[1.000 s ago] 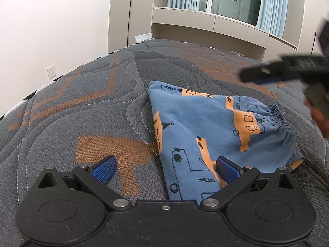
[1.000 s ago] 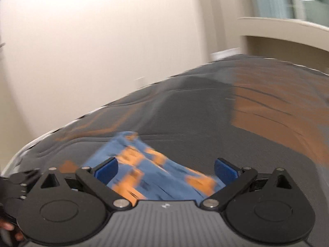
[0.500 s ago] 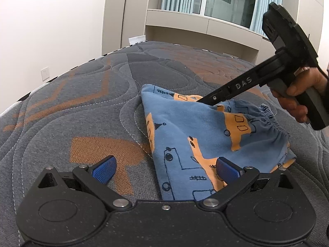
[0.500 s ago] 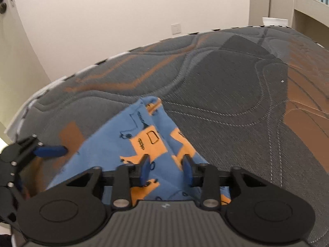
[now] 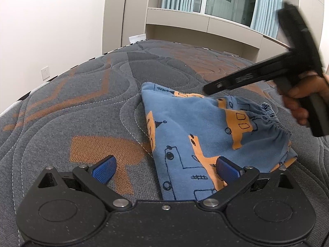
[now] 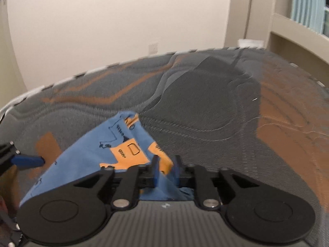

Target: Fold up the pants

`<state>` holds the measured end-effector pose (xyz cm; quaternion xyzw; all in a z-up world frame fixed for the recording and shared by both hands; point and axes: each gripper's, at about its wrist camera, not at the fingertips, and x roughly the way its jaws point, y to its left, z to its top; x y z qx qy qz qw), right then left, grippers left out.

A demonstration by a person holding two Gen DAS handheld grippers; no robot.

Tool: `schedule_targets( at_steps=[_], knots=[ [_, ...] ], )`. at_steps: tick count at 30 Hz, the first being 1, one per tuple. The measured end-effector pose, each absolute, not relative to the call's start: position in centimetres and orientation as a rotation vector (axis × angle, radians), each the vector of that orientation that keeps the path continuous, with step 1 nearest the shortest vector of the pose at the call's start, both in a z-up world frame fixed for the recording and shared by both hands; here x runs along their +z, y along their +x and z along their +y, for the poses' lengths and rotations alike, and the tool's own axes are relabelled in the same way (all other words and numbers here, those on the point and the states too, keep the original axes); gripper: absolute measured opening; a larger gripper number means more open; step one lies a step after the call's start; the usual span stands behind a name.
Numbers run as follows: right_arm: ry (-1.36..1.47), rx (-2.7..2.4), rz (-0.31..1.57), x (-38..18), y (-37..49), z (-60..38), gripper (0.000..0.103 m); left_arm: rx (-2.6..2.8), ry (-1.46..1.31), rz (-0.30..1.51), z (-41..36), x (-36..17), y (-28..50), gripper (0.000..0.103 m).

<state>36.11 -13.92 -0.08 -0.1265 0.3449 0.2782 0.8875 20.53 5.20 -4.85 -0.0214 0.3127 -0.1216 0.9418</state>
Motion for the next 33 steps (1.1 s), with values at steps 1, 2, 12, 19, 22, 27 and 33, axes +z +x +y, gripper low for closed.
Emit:
schedule_targets(
  at_steps=[1,2,12,19,22,27,33],
  knots=[
    [-0.267,0.568,0.694,0.3,35.3,-14.3,0.034,-0.248,-0.043,0.638,5.2,-4.8,20.5,0.103],
    [-0.272,0.567,0.676,0.5,34.4,-14.6,0.037,-0.247,-0.043,0.638,5.2,-4.8,20.5,0.103],
    [-0.267,0.409,0.624,-1.6,30.8,-17.4,0.063,-0.246,-0.039,0.645,5.1,-5.0,20.6,0.103],
    [-0.084,0.393,0.533,-0.1,27.7,-22.1,0.103,-0.238,-0.02,0.65,4.7,-4.8,20.6,0.103],
    [-0.037,0.392,0.532,-0.7,26.3,-23.0,0.103,-0.237,-0.021,0.65,4.7,-4.8,20.6,0.103],
    [0.141,0.367,0.561,-3.0,25.1,-25.2,0.103,-0.232,-0.029,0.647,4.8,-4.6,20.5,0.103],
    [0.276,0.393,0.603,-4.0,25.9,-27.5,0.103,-0.247,-0.244,0.577,6.9,-2.7,20.2,0.103]
  ],
)
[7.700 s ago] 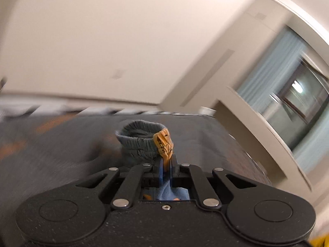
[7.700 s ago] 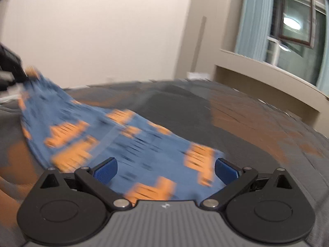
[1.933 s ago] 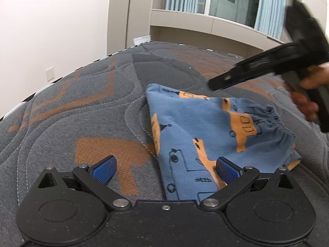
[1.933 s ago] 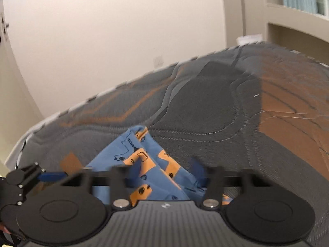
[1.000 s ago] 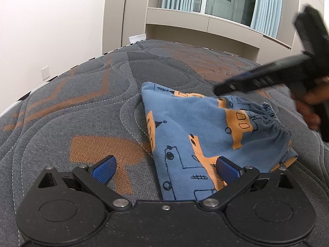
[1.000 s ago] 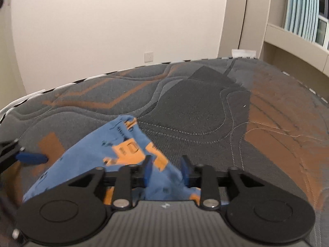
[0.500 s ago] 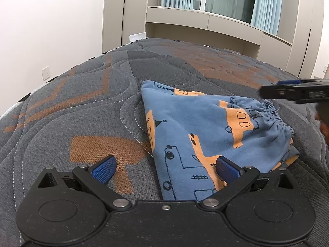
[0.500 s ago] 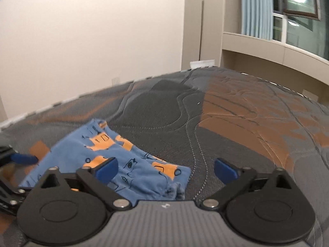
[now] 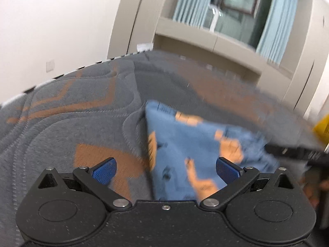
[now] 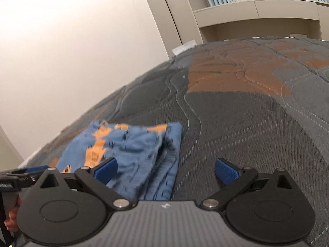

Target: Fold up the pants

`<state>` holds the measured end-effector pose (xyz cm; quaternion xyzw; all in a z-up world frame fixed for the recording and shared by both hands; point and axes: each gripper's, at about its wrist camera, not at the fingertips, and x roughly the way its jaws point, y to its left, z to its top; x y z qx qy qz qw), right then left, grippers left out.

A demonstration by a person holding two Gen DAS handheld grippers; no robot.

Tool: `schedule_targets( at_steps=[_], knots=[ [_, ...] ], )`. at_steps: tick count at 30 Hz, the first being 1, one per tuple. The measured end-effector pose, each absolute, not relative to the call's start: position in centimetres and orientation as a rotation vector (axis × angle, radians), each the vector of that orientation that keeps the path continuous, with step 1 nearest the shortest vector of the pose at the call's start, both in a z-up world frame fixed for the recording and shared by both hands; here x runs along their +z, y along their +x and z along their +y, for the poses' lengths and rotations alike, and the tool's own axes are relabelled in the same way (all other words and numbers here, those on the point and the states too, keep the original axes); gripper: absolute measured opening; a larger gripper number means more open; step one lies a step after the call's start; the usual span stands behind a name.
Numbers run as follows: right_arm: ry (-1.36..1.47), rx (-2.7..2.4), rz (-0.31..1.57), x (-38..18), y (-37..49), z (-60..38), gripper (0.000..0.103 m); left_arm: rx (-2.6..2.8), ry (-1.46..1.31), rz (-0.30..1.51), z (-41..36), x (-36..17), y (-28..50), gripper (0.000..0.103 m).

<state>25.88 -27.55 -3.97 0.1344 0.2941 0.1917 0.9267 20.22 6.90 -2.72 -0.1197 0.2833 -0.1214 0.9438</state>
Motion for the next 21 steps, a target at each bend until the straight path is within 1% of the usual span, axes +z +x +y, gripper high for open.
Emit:
schedule_targets(
  at_steps=[6,13,18,20,21],
  knots=[
    [0.265,0.41,0.642,-4.1,29.3,-27.1,0.103,-0.239,-0.262,0.66,5.8,-3.9,22.3,0.102],
    [0.301,0.473,0.651,-5.5,30.1,-26.5,0.103,-0.23,-0.205,0.64,4.9,-4.6,21.9,0.102],
    [0.407,0.57,0.631,-5.9,29.9,-27.4,0.102,-0.271,-0.274,0.615,5.8,-4.7,21.4,0.102],
    [0.414,0.573,0.627,-5.9,29.8,-27.4,0.091,-0.28,-0.301,0.61,6.2,-4.9,21.4,0.102],
    [0.41,0.567,0.63,-6.0,29.8,-27.3,0.078,-0.279,-0.305,0.609,6.2,-4.9,21.4,0.1]
  ],
)
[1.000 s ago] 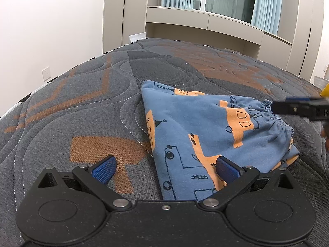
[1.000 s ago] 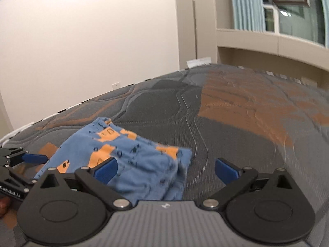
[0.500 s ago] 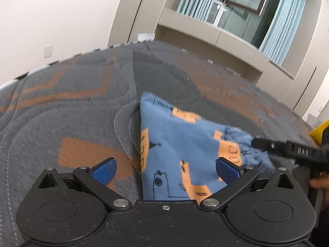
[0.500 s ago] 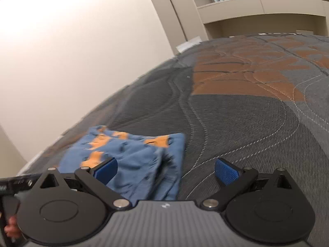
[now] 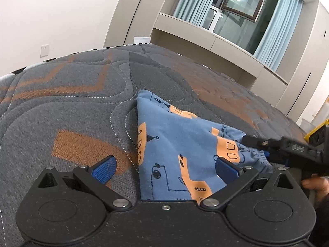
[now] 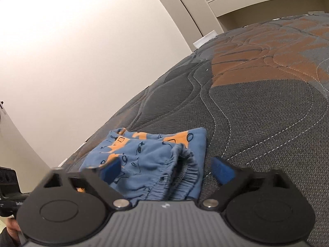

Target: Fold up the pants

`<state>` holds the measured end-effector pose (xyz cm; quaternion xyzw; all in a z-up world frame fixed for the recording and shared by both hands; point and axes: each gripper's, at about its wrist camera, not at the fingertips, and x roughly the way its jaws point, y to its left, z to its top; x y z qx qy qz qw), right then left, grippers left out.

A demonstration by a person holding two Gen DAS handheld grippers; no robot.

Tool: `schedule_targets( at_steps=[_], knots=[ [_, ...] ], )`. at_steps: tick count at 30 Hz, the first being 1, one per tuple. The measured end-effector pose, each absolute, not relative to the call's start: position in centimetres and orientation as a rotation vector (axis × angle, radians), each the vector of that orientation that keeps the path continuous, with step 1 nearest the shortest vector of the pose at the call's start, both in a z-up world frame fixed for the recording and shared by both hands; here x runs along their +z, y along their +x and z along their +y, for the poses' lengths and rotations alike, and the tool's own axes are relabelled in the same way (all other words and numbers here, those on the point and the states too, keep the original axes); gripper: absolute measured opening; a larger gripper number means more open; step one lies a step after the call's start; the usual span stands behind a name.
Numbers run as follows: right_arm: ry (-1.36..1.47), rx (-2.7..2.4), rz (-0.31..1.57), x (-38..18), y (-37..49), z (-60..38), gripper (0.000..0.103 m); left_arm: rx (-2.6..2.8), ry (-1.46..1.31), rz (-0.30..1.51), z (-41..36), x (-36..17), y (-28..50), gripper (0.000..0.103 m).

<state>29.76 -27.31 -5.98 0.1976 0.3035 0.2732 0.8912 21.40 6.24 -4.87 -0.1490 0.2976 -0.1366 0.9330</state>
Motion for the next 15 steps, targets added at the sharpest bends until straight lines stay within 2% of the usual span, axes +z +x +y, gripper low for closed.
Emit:
schedule_targets(
  at_steps=[2,4,5,7,9,12,14,15],
  knots=[
    [0.395,0.537,0.633,-6.0,29.6,-27.1,0.067,-0.276,-0.299,0.608,6.1,-4.8,21.4,0.096],
    [0.392,0.519,0.626,-6.0,29.4,-27.1,0.059,-0.262,-0.289,0.615,5.8,-4.7,21.4,0.086],
    [0.399,0.516,0.624,-6.0,29.3,-27.2,0.059,-0.251,-0.29,0.623,5.9,-4.6,21.4,0.083],
    [0.413,0.518,0.622,-6.1,29.1,-27.4,0.059,-0.27,-0.32,0.636,5.9,-4.3,21.3,0.067],
    [0.431,0.524,0.619,-6.2,29.0,-27.7,0.06,-0.287,-0.353,0.667,6.0,-4.5,21.4,0.063],
    [0.481,0.541,0.621,-6.5,29.1,-28.3,0.064,-0.26,-0.366,0.674,6.3,-5.0,21.4,0.048],
    [0.507,0.547,0.619,-6.6,29.1,-28.6,0.062,-0.259,-0.414,0.669,6.9,-5.3,21.4,0.045],
    [0.509,0.541,0.621,-6.6,29.1,-28.6,0.056,-0.257,-0.431,0.668,7.2,-5.5,21.4,0.043]
  ],
)
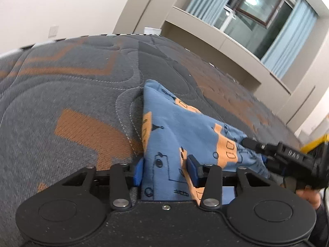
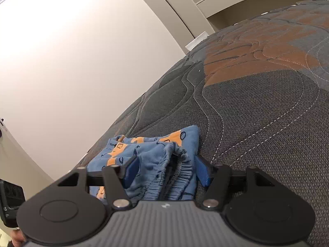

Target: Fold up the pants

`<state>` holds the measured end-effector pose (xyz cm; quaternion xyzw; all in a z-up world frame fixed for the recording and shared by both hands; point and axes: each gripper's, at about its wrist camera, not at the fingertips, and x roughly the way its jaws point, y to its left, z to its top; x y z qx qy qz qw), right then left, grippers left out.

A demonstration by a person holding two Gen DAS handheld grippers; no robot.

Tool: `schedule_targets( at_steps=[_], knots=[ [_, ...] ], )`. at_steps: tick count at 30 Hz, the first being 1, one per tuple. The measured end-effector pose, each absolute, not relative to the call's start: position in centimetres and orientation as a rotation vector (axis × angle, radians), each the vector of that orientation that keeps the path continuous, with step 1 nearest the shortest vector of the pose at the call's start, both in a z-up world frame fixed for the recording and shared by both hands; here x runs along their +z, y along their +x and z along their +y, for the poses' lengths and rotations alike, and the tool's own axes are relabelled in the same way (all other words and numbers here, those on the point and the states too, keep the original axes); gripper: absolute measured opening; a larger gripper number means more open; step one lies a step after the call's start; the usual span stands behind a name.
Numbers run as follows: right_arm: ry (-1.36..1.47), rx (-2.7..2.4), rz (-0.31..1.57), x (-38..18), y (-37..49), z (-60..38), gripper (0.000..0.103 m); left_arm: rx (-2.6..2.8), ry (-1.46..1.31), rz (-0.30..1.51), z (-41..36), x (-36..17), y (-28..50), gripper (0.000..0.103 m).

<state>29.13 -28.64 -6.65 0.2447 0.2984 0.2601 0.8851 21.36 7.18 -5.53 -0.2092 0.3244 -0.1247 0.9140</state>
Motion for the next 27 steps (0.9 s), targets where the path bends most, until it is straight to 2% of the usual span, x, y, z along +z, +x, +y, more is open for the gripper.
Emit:
schedule_targets(
  at_steps=[1,2,4,6,9,19,27],
  knots=[
    [0.505,0.529,0.623,-6.7,29.2,-28.6,0.045,-0.256,-0.439,0.667,7.3,-5.7,21.3,0.04],
    [0.504,0.518,0.626,-6.8,29.2,-28.7,0.042,-0.254,-0.437,0.667,7.3,-5.7,21.3,0.039],
    [0.505,0.508,0.617,-6.8,28.9,-28.7,0.031,-0.252,-0.428,0.671,6.9,-5.5,21.2,0.028],
    [0.5,0.498,0.596,-6.5,28.0,-28.5,0.024,-0.24,-0.415,0.67,6.5,-4.9,21.1,0.021],
    [0.477,0.489,0.548,-5.6,26.5,-28.4,0.018,-0.236,-0.403,0.661,6.2,-3.7,20.9,0.018],
    [0.544,0.472,0.488,-2.4,22.0,-32.2,0.016,-0.333,-0.4,0.639,3.0,-0.3,18.4,0.018],
    [0.461,0.33,0.453,0.7,16.4,-38.5,0.016,-0.502,-0.357,0.666,-4.4,-0.4,17.4,0.018]
  ],
)
